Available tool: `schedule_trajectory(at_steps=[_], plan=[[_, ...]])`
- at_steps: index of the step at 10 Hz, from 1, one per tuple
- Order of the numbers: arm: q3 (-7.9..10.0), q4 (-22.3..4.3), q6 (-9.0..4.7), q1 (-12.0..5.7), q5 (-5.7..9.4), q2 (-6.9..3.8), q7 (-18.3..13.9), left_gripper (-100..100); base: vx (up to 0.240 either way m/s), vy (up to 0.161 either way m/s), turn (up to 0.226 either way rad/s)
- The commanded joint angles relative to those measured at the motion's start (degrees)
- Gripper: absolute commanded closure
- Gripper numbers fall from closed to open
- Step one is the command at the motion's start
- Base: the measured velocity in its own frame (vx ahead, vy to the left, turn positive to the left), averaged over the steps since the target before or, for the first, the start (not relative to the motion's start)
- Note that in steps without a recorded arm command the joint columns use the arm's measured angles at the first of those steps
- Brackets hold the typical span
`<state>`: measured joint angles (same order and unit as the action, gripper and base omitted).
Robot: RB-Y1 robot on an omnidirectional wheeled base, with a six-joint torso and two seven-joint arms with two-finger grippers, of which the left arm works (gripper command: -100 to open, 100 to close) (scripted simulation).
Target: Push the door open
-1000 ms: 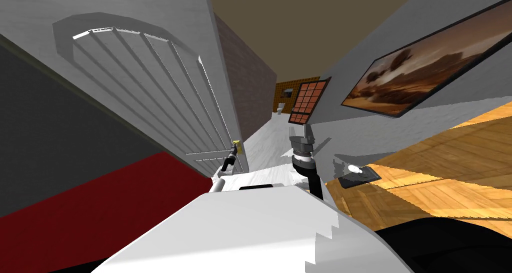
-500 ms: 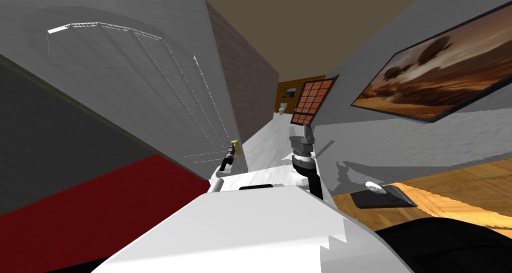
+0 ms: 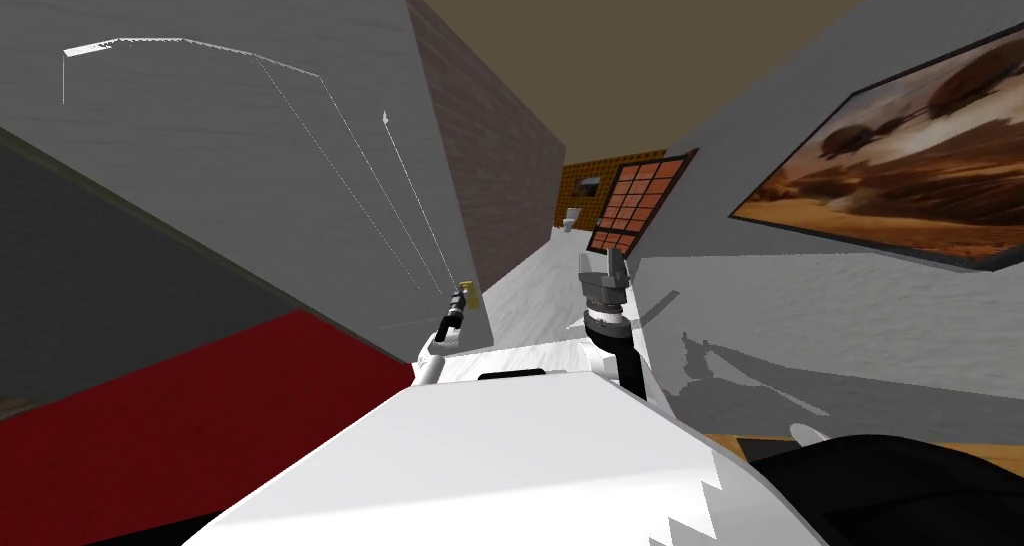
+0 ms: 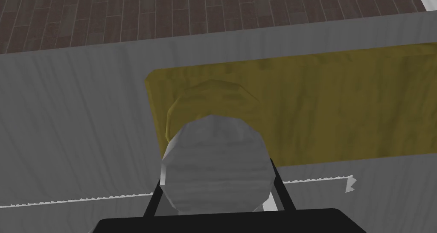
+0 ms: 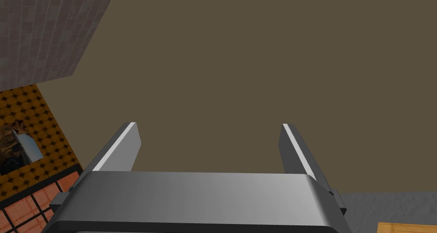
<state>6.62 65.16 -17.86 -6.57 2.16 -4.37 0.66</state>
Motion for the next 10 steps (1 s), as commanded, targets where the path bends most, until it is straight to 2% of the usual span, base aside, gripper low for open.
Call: schedule_trajectory(at_steps=[1, 4, 5, 8, 10], plan=[[1.82, 0.8, 0.26, -0.07, 0.24, -0.19, 0.3, 100, 0.182, -0.102, 0.142], [4.21, 0.3, 0.27, -0.47, 0.56, 0.35, 0.8, 100, 0.208, -0.111, 0.097], [3.01, 0.8, 0.41, 0.06, 0.19, 0.54, 1.1, -100, -0.047, -0.076, 0.111], [1.97, 1.5, 0.6, 0.44, -0.09, 1.36, 1.4, -100, -0.227, -0.008, 0.034], [0.78, 2.4, 0.83, 0.89, -0.42, 3.24, 1.6, -100, -0.281, -0.058, 0.067]])
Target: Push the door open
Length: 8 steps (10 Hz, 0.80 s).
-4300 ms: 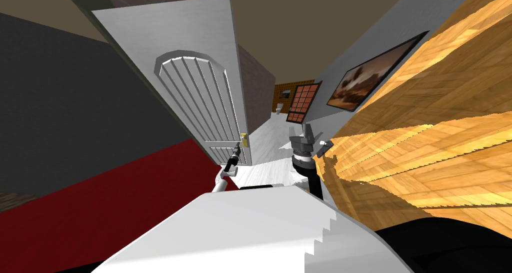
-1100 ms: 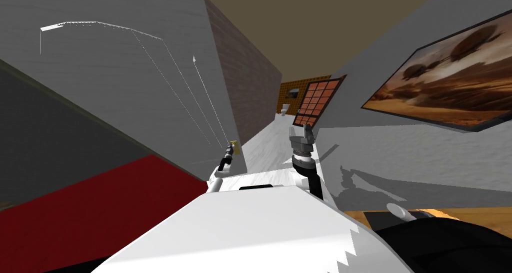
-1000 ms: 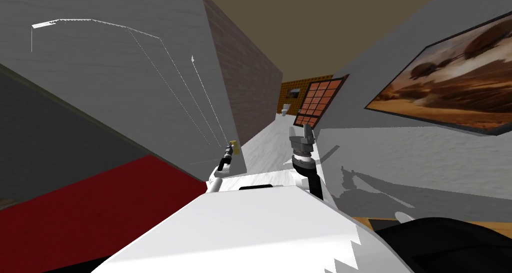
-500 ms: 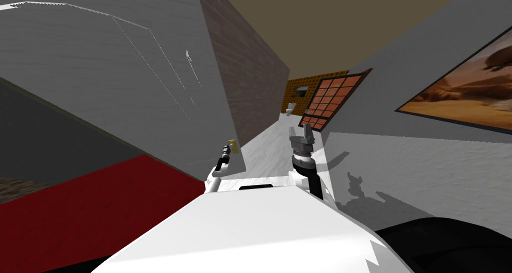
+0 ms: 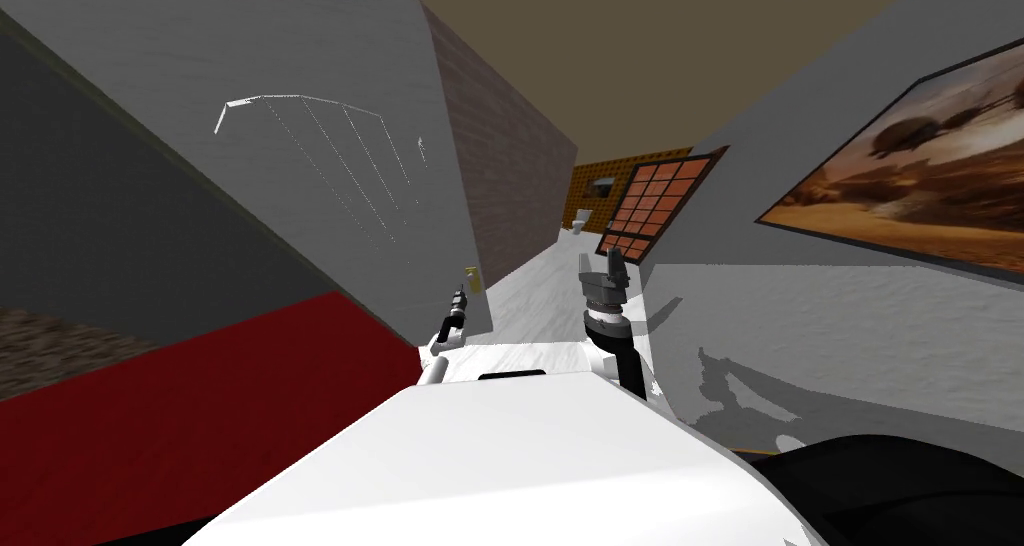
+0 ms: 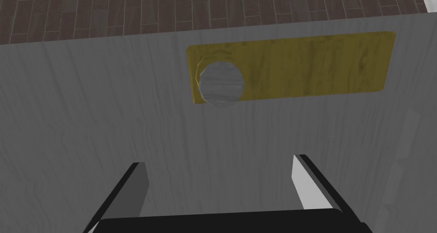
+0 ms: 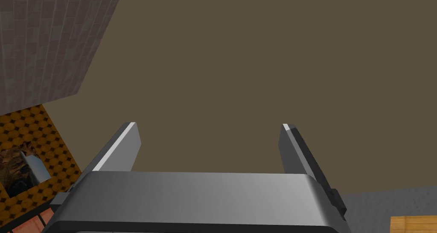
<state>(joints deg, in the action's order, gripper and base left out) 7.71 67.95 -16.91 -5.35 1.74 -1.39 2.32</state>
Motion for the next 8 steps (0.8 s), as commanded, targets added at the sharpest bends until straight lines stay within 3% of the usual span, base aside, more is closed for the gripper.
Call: schedule_trajectory(at_steps=[1, 3, 6, 8], plan=[[-0.85, 0.0, -0.02, -0.12, -0.15, 1.62, 0.1, -100, -0.243, -0.045, 0.078], [-0.49, 0.0, -0.54, 0.29, -0.03, -0.36, -0.1, -100, 0.014, -0.003, -0.015], [-0.1, -0.5, -1.34, 0.14, 0.02, -0.89, 0.0, -100, 0.258, 0.02, -0.023], [0.23, -1.0, -2.0, 0.02, 0.06, -0.27, 0.1, -100, 0.283, 0.029, -0.025]])
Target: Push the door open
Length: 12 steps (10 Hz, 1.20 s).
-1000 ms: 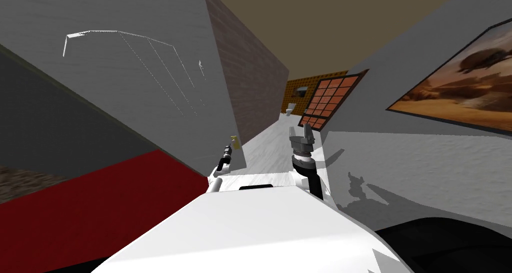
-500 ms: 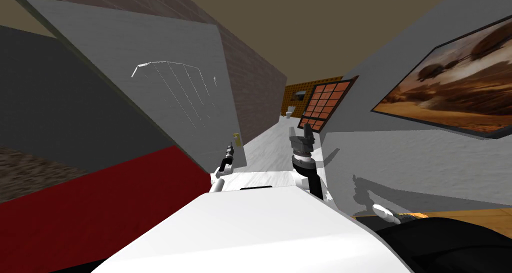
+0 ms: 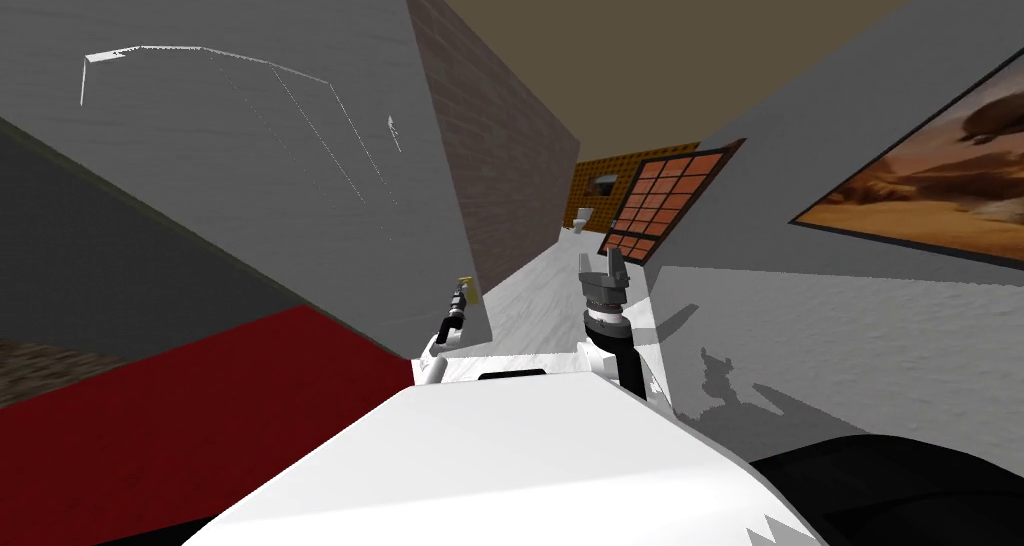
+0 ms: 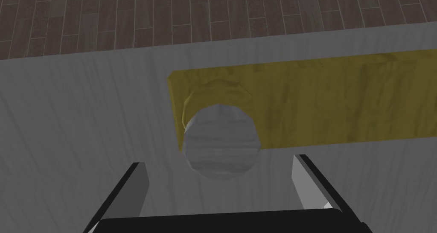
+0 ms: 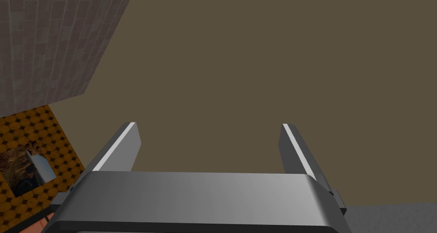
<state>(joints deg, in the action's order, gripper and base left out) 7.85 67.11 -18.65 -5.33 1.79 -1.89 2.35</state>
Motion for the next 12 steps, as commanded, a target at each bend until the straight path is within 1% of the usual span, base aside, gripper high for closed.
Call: schedule_trajectory(at_steps=[1, 2, 3, 8, 9, 10, 12], plan=[[0.27, -0.4, -0.6, -0.06, 0.03, 1.06, 0.1, -100, 0.288, 0.027, -0.033], [0.15, -0.1, -0.29, 0.01, 0.02, 0.58, 0.0, -100, 0.128, 0.01, -0.006], [0.15, -0.1, -0.29, 0.01, 0.02, 0.58, 0.0, 100, -0.013, 0.001, 0.012], [0.15, -0.1, -0.29, 0.01, 0.02, 0.58, 0.0, 100, -0.027, -0.003, -0.001], [1.22, -0.2, 0.12, 0.17, 0.26, -0.07, 0.2, 100, 0.115, -0.068, 0.031], [1.48, -0.1, 0.18, 0.16, 0.32, -0.19, 0.3, 100, 0.17, -0.068, 0.071], [2.74, 0.1, 0.48, 0.11, 0.59, -0.55, 0.5, 100, 0.182, -0.071, 0.059]])
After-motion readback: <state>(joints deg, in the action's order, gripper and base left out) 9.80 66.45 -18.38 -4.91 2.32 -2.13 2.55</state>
